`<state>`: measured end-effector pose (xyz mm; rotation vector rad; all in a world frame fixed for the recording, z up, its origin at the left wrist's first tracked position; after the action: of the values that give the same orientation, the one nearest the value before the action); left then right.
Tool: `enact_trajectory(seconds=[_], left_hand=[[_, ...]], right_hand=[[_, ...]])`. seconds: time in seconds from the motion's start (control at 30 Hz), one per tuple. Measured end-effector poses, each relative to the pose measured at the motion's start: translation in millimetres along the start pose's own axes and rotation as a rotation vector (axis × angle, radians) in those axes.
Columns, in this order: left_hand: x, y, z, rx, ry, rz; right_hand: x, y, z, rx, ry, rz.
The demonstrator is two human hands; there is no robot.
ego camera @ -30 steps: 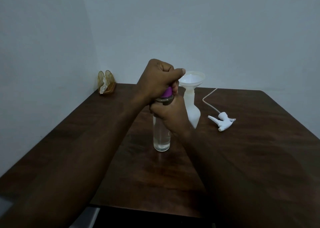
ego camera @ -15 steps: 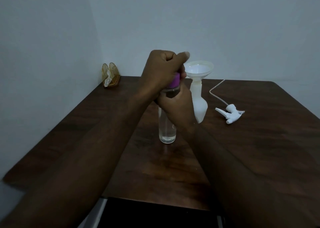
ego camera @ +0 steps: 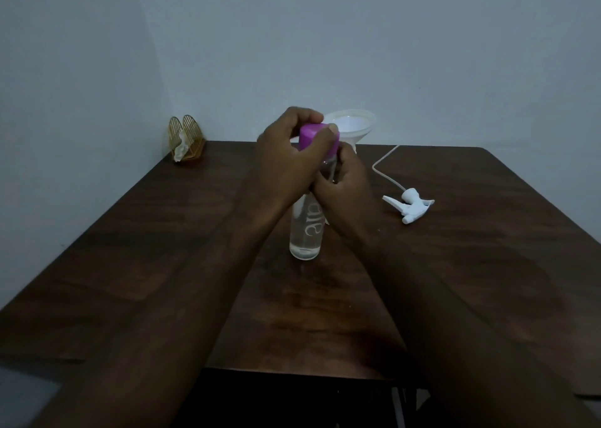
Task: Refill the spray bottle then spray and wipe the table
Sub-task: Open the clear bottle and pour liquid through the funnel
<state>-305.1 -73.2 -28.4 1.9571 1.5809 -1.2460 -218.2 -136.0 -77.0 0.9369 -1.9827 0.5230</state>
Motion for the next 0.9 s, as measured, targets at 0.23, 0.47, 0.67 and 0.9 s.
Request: enact_trajectory(seconds=[0.23,0.47,0.67,0.9], left_hand=[[10.9,-8.8,5.4,0.029,0.014,0.009],[10.0,-15.2,4.8,0.025,0.053,-0.081],[18.6,-40.2,-1.0,-0.058,0.004,-0.104],[31.3,-46.6,1.6,-0.111,0.027,-0.066]], right_hand=[[-14.9,8.7,2.0,0.054,0.025,-0.044],[-24.4,24.6,7.1,0.065,0.017,0.001],[-27.8,59.8,2.0,0.099,0.049,-0.001],[-33.3,62.0,6.7,0.129,0.052,0.035]])
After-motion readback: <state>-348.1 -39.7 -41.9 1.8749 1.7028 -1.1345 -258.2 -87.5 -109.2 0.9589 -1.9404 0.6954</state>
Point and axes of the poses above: each hand's wrist, its own z-axis away from the middle knuckle, its own y-axis out of the palm, x = y × z, the point moved 4 cm from there along -z, towards the middle knuckle, and after that the axes turned 5 degrees about -y, right-handed, at the moved point
